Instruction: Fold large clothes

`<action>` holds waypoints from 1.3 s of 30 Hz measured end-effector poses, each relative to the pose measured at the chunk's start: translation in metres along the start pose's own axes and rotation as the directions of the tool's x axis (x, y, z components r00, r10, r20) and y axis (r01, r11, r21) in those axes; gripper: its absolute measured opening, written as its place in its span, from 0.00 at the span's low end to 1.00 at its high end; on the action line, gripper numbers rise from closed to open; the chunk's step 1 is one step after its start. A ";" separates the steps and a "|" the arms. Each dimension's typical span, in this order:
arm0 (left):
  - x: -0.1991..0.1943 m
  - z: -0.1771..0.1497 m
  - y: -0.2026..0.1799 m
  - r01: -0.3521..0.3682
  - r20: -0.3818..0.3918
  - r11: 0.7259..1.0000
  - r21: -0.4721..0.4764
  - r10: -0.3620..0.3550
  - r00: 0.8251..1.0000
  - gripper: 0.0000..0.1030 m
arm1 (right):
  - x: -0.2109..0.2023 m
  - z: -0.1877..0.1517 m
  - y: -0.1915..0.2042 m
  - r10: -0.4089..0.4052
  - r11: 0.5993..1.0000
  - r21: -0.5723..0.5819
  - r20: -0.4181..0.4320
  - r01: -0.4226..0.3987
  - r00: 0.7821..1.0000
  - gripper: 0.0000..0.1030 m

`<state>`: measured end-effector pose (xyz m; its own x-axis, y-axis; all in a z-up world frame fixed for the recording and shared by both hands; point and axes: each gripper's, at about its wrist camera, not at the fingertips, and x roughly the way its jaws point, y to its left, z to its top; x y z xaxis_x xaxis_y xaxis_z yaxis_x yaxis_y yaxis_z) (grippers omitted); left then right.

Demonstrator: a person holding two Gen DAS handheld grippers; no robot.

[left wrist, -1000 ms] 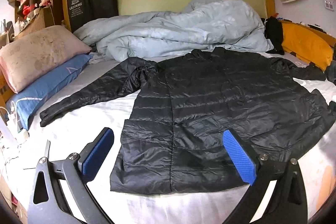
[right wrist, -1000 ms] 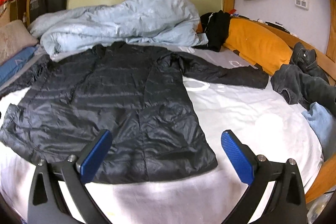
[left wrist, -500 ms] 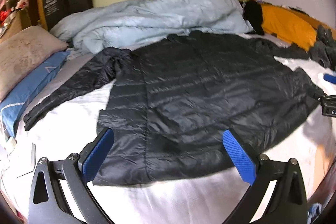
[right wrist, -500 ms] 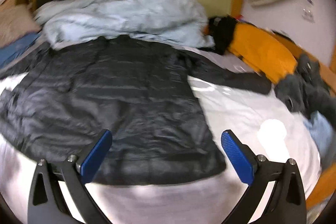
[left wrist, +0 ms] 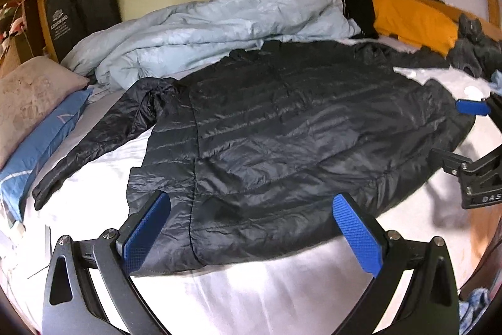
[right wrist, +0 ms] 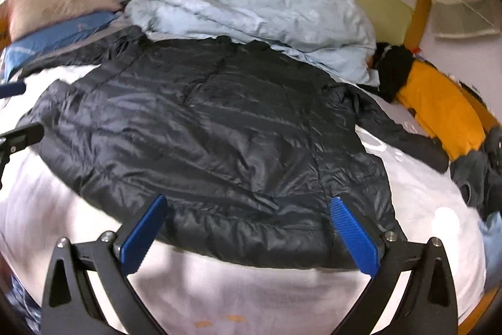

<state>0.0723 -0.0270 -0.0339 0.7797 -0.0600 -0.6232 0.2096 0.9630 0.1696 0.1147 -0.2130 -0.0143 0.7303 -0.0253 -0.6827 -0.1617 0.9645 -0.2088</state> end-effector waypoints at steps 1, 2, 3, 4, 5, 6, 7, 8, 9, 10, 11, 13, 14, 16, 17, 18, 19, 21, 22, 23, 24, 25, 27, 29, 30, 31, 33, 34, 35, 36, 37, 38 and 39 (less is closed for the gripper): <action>0.002 -0.001 -0.001 0.000 -0.009 1.000 0.006 0.000 1.000 1.00 | 0.001 -0.001 0.003 0.011 1.000 -0.017 -0.014 -0.011 1.000 1.00; 0.003 -0.001 -0.003 0.002 -0.017 1.000 0.009 -0.002 1.000 1.00 | 0.002 -0.002 0.006 0.027 0.999 -0.032 -0.032 -0.028 0.999 1.00; 0.005 -0.002 -0.005 0.009 -0.029 1.000 0.013 -0.008 1.000 1.00 | 0.003 -0.004 0.009 0.044 0.998 -0.047 -0.049 -0.047 0.998 1.00; 0.007 -0.004 -0.006 0.013 -0.038 1.000 0.017 -0.012 0.999 1.00 | 0.004 -0.007 0.012 0.058 0.996 -0.067 -0.062 -0.062 0.996 1.00; 0.009 -0.004 -0.008 0.011 -0.046 1.000 0.024 -0.010 0.999 1.00 | 0.003 -0.009 0.015 0.059 0.994 -0.084 -0.064 -0.065 0.996 1.00; 0.011 -0.006 -0.010 -0.009 -0.050 1.000 0.029 0.010 0.999 1.00 | 0.003 -0.012 0.017 0.055 0.993 -0.101 -0.057 -0.061 0.997 1.00; 0.013 -0.007 -0.012 -0.024 -0.052 0.999 0.034 0.025 0.998 1.00 | 0.004 -0.016 0.020 0.042 0.993 -0.108 -0.037 -0.045 0.998 1.00; 0.017 -0.009 -0.015 -0.023 -0.061 0.999 0.042 0.026 0.998 1.00 | 0.006 -0.019 0.021 0.033 0.994 -0.107 -0.031 -0.036 0.999 1.00; 0.020 -0.010 -0.016 -0.019 -0.076 0.999 0.050 0.023 0.997 1.00 | 0.009 -0.021 0.023 0.026 0.994 -0.108 -0.037 -0.030 0.999 1.00; 0.023 -0.012 -0.018 -0.021 -0.088 0.998 0.055 0.026 0.996 1.00 | 0.012 -0.024 0.025 0.021 0.993 -0.112 -0.052 -0.027 0.998 1.00; 0.026 -0.013 -0.019 -0.024 -0.097 0.998 0.060 0.029 0.995 1.00 | 0.017 -0.025 0.027 0.014 0.992 -0.122 -0.070 -0.023 0.997 1.00; 0.030 -0.016 -0.023 -0.015 -0.117 0.997 0.076 0.024 0.993 1.00 | 0.020 -0.027 0.031 -0.005 0.989 -0.146 -0.075 -0.006 0.997 1.00; 0.033 -0.017 -0.025 -0.008 -0.127 0.996 0.085 0.019 0.992 1.00 | 0.021 -0.027 0.032 -0.016 0.987 -0.159 -0.071 0.004 0.997 1.00; 0.037 -0.021 -0.031 -0.017 -0.147 0.993 0.118 0.034 0.989 1.00 | 0.023 -0.027 0.031 -0.027 0.986 -0.167 -0.073 0.014 0.997 1.00; 0.039 -0.023 -0.034 -0.032 -0.151 0.990 0.136 0.052 0.987 1.00 | 0.024 -0.026 0.030 -0.042 0.986 -0.166 -0.078 0.029 0.996 1.00; 0.041 -0.024 -0.036 -0.046 -0.152 0.987 0.152 0.069 0.986 1.00 | 0.026 -0.025 0.028 -0.055 0.985 -0.165 -0.082 0.041 0.995 1.00; 0.043 -0.025 -0.038 -0.054 -0.155 0.985 0.165 0.080 0.985 1.00 | 0.027 -0.024 0.026 -0.071 0.985 -0.160 -0.081 0.057 0.994 1.00; 0.046 -0.027 -0.039 -0.064 -0.157 0.983 0.170 0.092 0.983 1.00 | 0.028 -0.022 0.016 -0.106 0.986 -0.133 -0.063 0.097 0.992 1.00; 0.048 -0.026 -0.037 -0.072 -0.159 0.983 0.167 0.099 0.982 1.00 | 0.028 -0.021 0.011 -0.117 0.987 -0.121 -0.058 0.110 0.991 1.00; 0.049 -0.026 -0.035 -0.076 -0.164 0.984 0.161 0.103 0.981 1.00 | 0.030 -0.019 0.007 -0.130 0.986 -0.112 -0.060 0.123 0.990 1.00; 0.051 -0.025 -0.030 -0.084 -0.171 0.986 0.147 0.109 0.979 1.00 | 0.032 -0.018 0.002 -0.147 0.985 -0.099 -0.068 0.140 0.987 1.00; 0.052 -0.025 -0.026 -0.096 -0.178 0.986 0.134 0.119 0.977 1.00 | 0.034 -0.018 -0.002 -0.155 0.985 -0.086 -0.079 0.148 0.985 1.00; 0.057 -0.024 -0.012 -0.149 -0.195 0.984 0.097 0.166 0.967 1.00 | 0.037 -0.018 -0.008 -0.161 0.985 -0.073 -0.105 0.154 0.981 1.00; 0.061 -0.025 0.003 -0.171 -0.211 0.984 0.048 0.178 0.961 1.00 | 0.040 -0.019 -0.013 -0.191 0.981 -0.065 -0.123 0.184 0.974 1.00; 0.062 -0.024 0.010 -0.172 -0.217 0.985 0.023 0.173 0.961 1.00 | 0.039 -0.018 -0.015 -0.198 0.980 -0.058 -0.127 0.192 0.972 1.00; 0.063 -0.024 0.017 -0.174 -0.217 0.985 0.001 0.170 0.961 1.00 | 0.038 -0.018 -0.018 -0.203 0.979 -0.047 -0.130 0.198 0.971 1.00; 0.064 -0.024 0.024 -0.181 -0.207 0.983 -0.018 0.173 0.963 0.98 | 0.037 -0.017 -0.026 -0.195 0.981 -0.014 -0.142 0.195 0.970 1.00; 0.064 -0.023 0.027 -0.184 -0.200 0.983 -0.024 0.176 0.964 0.96 | 0.037 -0.017 -0.030 -0.181 0.983 -0.004 -0.154 0.183 0.971 0.98; 0.065 -0.023 0.029 -0.183 -0.198 0.983 -0.033 0.173 0.965 0.88 | 0.039 -0.017 -0.033 -0.170 0.985 0.001 -0.175 0.173 0.970 0.84; 0.065 -0.023 0.031 -0.178 -0.201 0.983 -0.049 0.165 0.966 0.72 | 0.041 -0.018 -0.036 -0.171 0.985 0.002 -0.191 0.175 0.967 0.61; 0.066 -0.024 0.034 -0.166 -0.208 0.984 -0.069 0.148 0.967 0.50 | 0.040 -0.018 -0.040 -0.171 0.984 0.013 -0.186 0.177 0.967 0.51; 0.065 -0.023 0.036 -0.147 -0.213 0.985 -0.090 0.125 0.969 0.40 | 0.039 -0.018 -0.044 -0.166 0.984 0.030 -0.180 0.174 0.969 0.39; 0.064 -0.023 0.037 -0.121 -0.212 0.987 -0.107 0.097 0.973 0.30 | 0.037 -0.018 -0.046 -0.154 0.986 0.042 -0.176 0.164 0.972 0.30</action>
<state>0.1167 0.0110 -0.0846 0.6537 0.0904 -0.7514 0.0493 0.9857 0.1614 0.1378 -0.2627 -0.0425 0.6181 -0.2198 -0.7547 -0.0113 0.9575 -0.2882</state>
